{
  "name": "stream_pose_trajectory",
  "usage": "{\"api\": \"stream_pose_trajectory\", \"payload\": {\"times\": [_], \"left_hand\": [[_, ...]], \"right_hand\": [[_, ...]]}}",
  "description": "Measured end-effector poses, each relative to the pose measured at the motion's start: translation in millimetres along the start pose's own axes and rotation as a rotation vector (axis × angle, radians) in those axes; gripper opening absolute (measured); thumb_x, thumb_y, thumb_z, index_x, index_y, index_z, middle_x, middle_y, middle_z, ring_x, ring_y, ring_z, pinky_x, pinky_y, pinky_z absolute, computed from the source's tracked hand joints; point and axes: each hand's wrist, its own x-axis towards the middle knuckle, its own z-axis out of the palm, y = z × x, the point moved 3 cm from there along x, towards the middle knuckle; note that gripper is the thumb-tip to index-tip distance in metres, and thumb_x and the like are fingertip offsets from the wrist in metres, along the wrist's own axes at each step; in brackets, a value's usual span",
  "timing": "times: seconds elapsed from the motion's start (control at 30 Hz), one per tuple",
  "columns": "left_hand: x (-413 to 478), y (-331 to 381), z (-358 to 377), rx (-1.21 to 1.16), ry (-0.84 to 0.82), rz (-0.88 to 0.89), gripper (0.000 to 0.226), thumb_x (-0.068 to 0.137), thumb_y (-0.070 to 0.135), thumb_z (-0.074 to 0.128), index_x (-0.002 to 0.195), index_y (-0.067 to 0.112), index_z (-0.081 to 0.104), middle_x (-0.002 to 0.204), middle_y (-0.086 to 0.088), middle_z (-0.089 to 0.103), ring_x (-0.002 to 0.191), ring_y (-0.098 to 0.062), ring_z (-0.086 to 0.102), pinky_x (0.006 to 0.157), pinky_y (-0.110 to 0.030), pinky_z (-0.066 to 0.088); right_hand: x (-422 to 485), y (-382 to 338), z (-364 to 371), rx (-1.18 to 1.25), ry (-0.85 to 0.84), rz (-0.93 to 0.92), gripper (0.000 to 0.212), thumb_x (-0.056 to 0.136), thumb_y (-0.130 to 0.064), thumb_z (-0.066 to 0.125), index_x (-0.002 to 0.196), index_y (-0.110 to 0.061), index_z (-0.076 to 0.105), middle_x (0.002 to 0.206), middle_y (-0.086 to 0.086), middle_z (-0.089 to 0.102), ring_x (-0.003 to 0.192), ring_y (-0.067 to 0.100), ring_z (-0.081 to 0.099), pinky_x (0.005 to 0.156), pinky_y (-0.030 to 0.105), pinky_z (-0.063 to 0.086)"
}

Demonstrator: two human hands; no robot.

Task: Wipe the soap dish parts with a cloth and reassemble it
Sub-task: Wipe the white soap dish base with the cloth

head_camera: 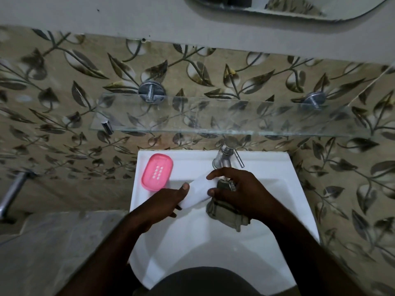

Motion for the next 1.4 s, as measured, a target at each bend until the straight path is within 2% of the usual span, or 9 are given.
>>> {"api": "stream_pose_trajectory", "payload": {"times": [0.1,0.17,0.43,0.6,0.73,0.97,1.03,1.2,1.4], "left_hand": [[0,1,4,0.058,-0.021,0.135,0.114,0.052,0.101,0.028,0.144,0.035,0.038,0.151,0.013,0.038,0.137,-0.006,0.036,0.115,-0.035,0.029],[0,7,4,0.221,0.022,0.248,0.125,0.052,0.101,0.025,0.153,0.029,0.012,0.157,0.017,0.013,0.140,0.003,0.014,0.116,-0.025,0.011],[3,33,0,0.470,-0.030,0.448,0.101,0.066,0.093,0.030,0.149,0.037,0.024,0.150,0.007,0.041,0.132,-0.001,0.036,0.111,-0.026,0.029],[4,22,7,-0.236,-0.070,0.254,0.060,0.081,0.073,0.049,0.115,0.027,0.069,0.116,-0.003,0.071,0.107,-0.021,0.066,0.103,-0.047,0.044],[6,5,9,-0.797,-0.104,0.057,0.064,0.077,0.059,0.052,0.120,0.013,0.066,0.111,-0.018,0.071,0.090,-0.032,0.071,0.076,-0.038,0.058],[5,15,24,-0.840,-0.182,0.112,0.059,0.069,0.055,0.066,0.111,0.014,0.073,0.112,-0.020,0.070,0.093,-0.033,0.069,0.077,-0.038,0.057],[3,19,27,-0.819,-0.183,0.139,0.054,0.071,0.056,0.063,0.108,0.018,0.074,0.111,-0.014,0.072,0.098,-0.027,0.070,0.079,-0.035,0.057],[2,9,22,-0.703,-0.176,0.216,0.027,0.099,0.036,0.041,0.101,0.027,0.066,0.090,0.013,0.076,0.082,-0.005,0.071,0.071,-0.026,0.053],[-1,26,21,-0.545,-0.030,0.220,0.030,0.084,0.048,0.055,0.099,0.034,0.076,0.107,0.002,0.075,0.101,-0.015,0.069,0.090,-0.029,0.052]], "right_hand": [[5,0,-2,-0.031,-0.014,0.042,0.019,0.074,-0.025,0.084,0.086,-0.031,0.070,0.063,-0.031,0.061,0.054,-0.007,0.052,0.051,0.005,0.036],[8,0,-5,-0.050,-0.023,0.058,0.018,0.073,-0.026,0.084,0.084,-0.029,0.071,0.064,-0.025,0.062,0.057,-0.006,0.052,0.055,0.008,0.040],[14,-7,-6,0.041,-0.172,0.083,0.018,0.076,-0.023,0.083,0.090,-0.027,0.074,0.081,-0.019,0.070,0.073,-0.006,0.062,0.065,0.010,0.048],[11,6,-16,0.449,0.009,0.262,0.057,0.064,-0.020,0.089,0.117,-0.022,0.067,0.105,0.011,0.073,0.092,0.021,0.071,0.083,0.035,0.058],[-3,19,-27,0.844,0.070,0.377,0.019,0.073,-0.008,0.076,0.088,0.004,0.074,0.087,0.030,0.071,0.069,0.034,0.071,0.060,0.034,0.059],[-1,-4,-18,0.297,0.321,0.199,0.019,0.074,0.004,0.067,0.086,-0.011,0.071,0.065,0.001,0.069,0.051,0.015,0.060,0.048,0.023,0.047],[-1,-24,-6,0.070,0.280,0.071,0.031,0.070,0.006,0.069,0.092,-0.015,0.071,0.092,-0.003,0.073,0.080,0.015,0.069,0.071,0.030,0.055],[-17,-43,35,-0.274,0.138,-0.306,0.066,0.070,0.006,0.067,0.134,-0.005,0.054,0.139,-0.004,0.049,0.133,0.003,0.036,0.113,0.011,0.021],[-9,-36,27,-0.103,0.194,-0.083,0.061,0.075,0.009,0.061,0.130,-0.018,0.059,0.127,-0.005,0.062,0.112,0.003,0.057,0.087,0.003,0.044]]}}
